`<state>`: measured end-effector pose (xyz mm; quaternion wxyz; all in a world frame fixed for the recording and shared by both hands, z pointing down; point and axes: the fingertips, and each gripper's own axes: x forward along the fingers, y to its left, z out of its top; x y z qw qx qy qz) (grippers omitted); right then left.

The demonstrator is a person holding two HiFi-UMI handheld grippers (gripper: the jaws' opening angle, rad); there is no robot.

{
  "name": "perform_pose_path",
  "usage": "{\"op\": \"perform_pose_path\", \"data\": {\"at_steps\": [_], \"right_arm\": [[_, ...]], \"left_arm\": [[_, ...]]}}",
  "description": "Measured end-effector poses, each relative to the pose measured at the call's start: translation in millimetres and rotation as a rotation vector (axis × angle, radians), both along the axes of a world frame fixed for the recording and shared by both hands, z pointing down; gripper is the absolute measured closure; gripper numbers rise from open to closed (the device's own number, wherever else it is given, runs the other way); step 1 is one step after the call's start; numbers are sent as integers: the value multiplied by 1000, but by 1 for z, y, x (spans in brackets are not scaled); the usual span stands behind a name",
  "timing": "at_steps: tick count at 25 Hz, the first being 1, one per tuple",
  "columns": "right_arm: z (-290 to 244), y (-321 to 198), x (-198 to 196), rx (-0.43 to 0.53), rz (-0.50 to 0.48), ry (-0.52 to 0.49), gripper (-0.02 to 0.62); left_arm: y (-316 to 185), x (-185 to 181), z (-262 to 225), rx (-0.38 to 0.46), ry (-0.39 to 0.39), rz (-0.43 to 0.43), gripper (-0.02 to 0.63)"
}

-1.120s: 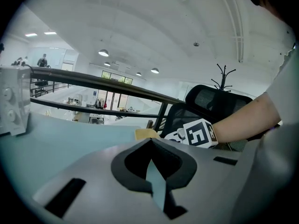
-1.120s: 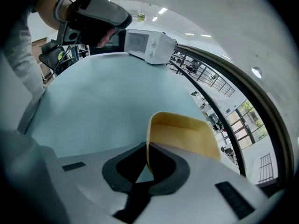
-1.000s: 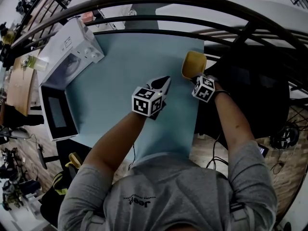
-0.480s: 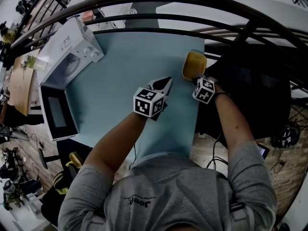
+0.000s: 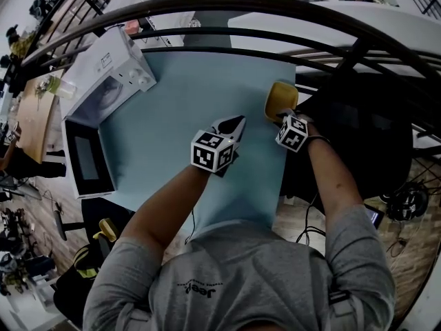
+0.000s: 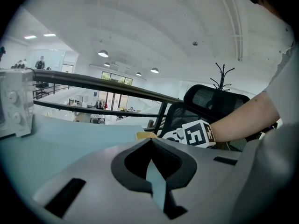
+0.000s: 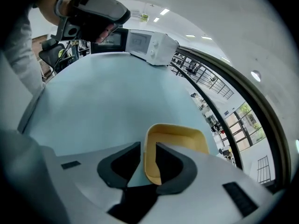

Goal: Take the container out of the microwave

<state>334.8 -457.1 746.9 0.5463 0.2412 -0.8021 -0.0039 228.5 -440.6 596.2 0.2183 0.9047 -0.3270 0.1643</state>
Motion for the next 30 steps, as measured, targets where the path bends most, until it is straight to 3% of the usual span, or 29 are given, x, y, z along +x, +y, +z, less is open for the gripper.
{"op": "perform_pose_path", "data": {"at_steps": [15,22,30], "right_arm": [[-68,-1,-61,80,26,-94,485],[-110,21,-125,101,53,-177,494],[-133,80,-233,107,-20,-211,502]], "left_arm": [[34,-68,-51,88,13,-77,600],[76,-141,-91,147,31,-153,600],[146,-250,-123,194,45,-259,600]]}}
